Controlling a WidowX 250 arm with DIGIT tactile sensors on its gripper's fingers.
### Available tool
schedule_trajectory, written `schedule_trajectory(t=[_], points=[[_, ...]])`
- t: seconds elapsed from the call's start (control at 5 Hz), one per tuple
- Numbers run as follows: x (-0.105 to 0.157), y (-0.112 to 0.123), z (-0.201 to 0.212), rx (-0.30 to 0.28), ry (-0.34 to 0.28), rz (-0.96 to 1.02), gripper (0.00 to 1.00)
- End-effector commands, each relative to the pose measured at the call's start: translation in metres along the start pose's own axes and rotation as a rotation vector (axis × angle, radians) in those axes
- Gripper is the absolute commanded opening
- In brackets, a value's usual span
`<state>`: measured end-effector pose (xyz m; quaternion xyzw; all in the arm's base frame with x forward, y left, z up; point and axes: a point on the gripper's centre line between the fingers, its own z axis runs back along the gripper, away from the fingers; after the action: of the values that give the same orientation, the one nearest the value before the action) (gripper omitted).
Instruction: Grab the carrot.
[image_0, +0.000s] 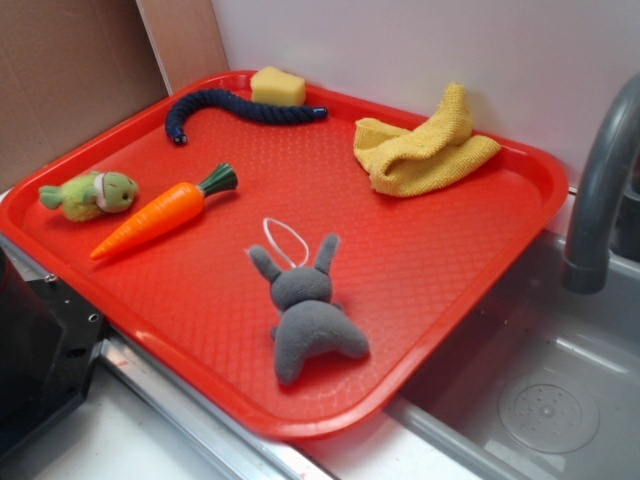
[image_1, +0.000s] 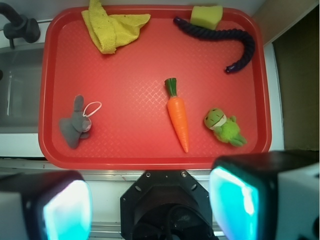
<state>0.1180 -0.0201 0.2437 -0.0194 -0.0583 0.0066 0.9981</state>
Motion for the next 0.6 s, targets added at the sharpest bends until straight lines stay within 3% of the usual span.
schedule_trajectory(t=[0.0,0.2,0.4], points=[[0.000,0.000,0.000,0.000,0.000,0.000,1.00],[0.017,0.013,-0.044,-0.043,0.024,-0.068,1.00],[0.033,0.024,-0.086,0.018,-0.018,-0.159,1.00]])
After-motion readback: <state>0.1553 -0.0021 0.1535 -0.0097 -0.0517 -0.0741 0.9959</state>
